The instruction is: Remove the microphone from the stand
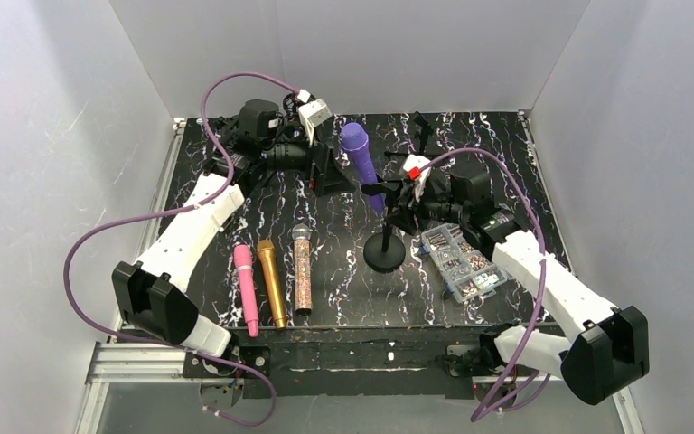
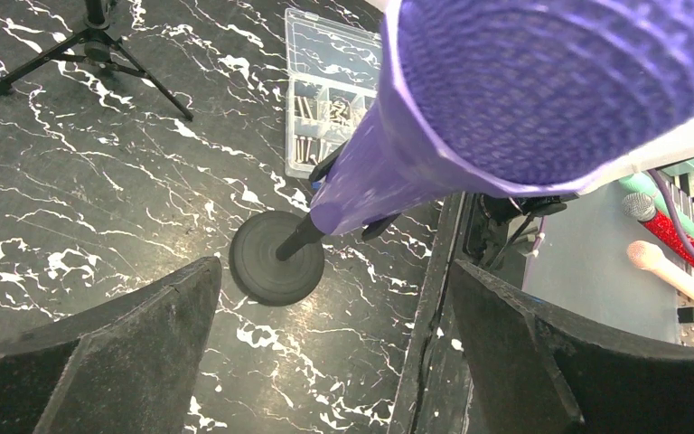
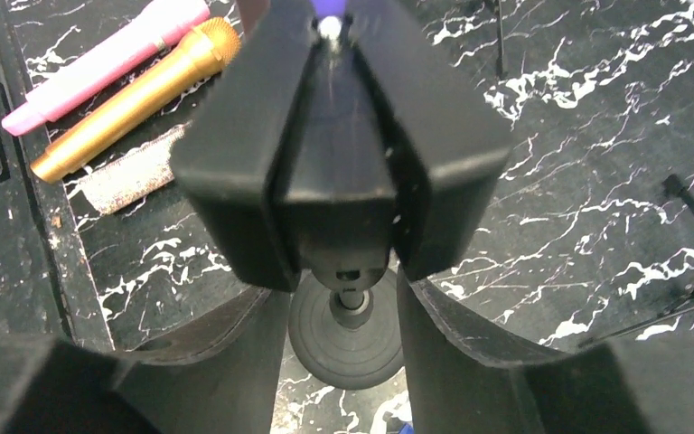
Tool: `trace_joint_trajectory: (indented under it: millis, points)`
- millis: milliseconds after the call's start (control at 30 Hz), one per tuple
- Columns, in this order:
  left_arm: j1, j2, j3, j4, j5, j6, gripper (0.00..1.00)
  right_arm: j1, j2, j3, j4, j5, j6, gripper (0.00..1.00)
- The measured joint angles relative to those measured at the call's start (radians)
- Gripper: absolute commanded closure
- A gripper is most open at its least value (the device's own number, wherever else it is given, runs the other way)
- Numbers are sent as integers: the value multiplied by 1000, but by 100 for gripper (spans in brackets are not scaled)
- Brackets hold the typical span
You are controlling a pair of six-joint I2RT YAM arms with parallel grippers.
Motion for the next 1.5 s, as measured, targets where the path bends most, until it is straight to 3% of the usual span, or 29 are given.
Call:
trace_joint_trajectory:
  millis: [233, 367, 533, 1167, 1500]
  points:
    - [0, -16, -1, -6, -3, 3, 2, 0, -25, -20, -29, 11, 0, 34]
    - [0, -26, -3, -26, 0, 18, 2, -3, -58, -4, -85, 17, -8, 20]
    - [0, -26, -5, -64, 10, 58, 2, -7, -82, 62, -174, 21, -24, 16]
    - [2, -58, -39, -108, 14, 116, 2, -19, 0, 367, -395, 39, -151, 15]
    - [4, -58, -39, -108, 14, 117, 2, -29, 77, 407, -409, -26, -192, 26]
